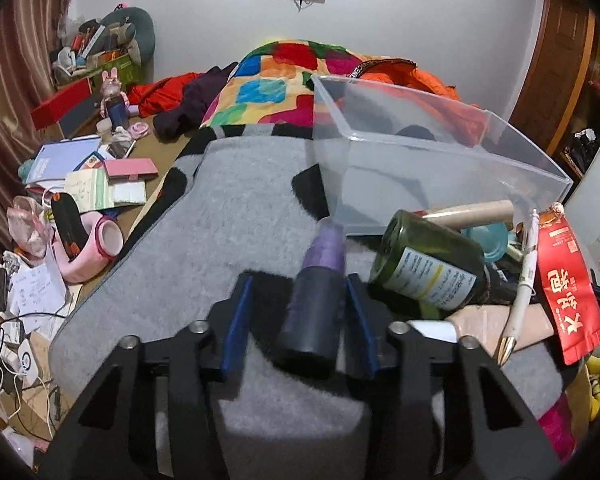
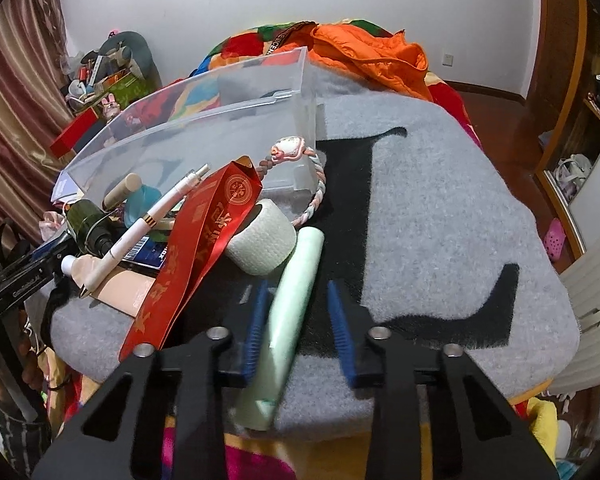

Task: Organize objects
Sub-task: 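Grasp the purple spray bottle with the left tool while the right tool grasps the pale green tube, then carry both items into the clear box and open both tools to release, then grasp the green glass bottle with the left tool while the right tool grasps the white tape roll, then lower the bottle and tape roll into the clear box and open both tools, then grasp the beige red-capped tube with the left tool while the right tool grasps the pink braided bracelet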

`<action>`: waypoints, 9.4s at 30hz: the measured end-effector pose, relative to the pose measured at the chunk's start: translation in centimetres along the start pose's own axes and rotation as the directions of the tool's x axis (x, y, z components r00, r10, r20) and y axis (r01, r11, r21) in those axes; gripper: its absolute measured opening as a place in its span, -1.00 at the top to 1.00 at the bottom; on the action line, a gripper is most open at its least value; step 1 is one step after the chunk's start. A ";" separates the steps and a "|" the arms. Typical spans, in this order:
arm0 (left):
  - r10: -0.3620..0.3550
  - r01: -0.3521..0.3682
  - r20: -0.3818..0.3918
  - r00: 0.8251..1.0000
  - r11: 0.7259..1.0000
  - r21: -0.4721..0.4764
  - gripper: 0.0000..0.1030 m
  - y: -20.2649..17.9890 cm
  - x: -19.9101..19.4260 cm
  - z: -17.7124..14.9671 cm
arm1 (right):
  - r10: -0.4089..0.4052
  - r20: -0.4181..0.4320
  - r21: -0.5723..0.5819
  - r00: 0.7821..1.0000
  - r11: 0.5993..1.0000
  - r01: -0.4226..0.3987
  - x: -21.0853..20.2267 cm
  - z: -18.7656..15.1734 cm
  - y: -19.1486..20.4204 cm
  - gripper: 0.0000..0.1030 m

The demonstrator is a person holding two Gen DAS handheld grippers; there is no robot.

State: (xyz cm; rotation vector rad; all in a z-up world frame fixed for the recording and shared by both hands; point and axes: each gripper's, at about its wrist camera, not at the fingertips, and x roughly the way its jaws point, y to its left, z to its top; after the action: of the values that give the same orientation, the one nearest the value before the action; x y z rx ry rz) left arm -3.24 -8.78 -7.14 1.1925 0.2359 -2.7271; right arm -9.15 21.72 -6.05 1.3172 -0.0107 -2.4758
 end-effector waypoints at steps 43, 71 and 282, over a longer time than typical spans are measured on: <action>-0.153 0.143 0.085 0.985 0.983 0.112 0.51 -5.0 -2.3 10.4 | 0.025 0.292 -0.140 0.956 0.990 0.017 -1.6 14.0 4.8 0.73; -0.148 0.170 -0.123 0.981 0.964 0.204 0.51 -7.8 5.6 11.4 | -0.020 0.027 -0.316 0.999 0.948 0.027 7.9 13.7 7.4 0.72; -0.141 0.161 -0.117 0.983 0.969 0.187 -0.62 -6.3 2.2 0.9 | 0.024 0.011 -0.059 1.000 0.998 -0.024 4.2 5.1 -2.2 0.53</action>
State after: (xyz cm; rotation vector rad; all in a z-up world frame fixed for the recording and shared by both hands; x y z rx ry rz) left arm -6.63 -2.97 -7.67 1.4247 0.0735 -2.8783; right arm -16.10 21.84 -6.83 1.2712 0.0425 -2.4449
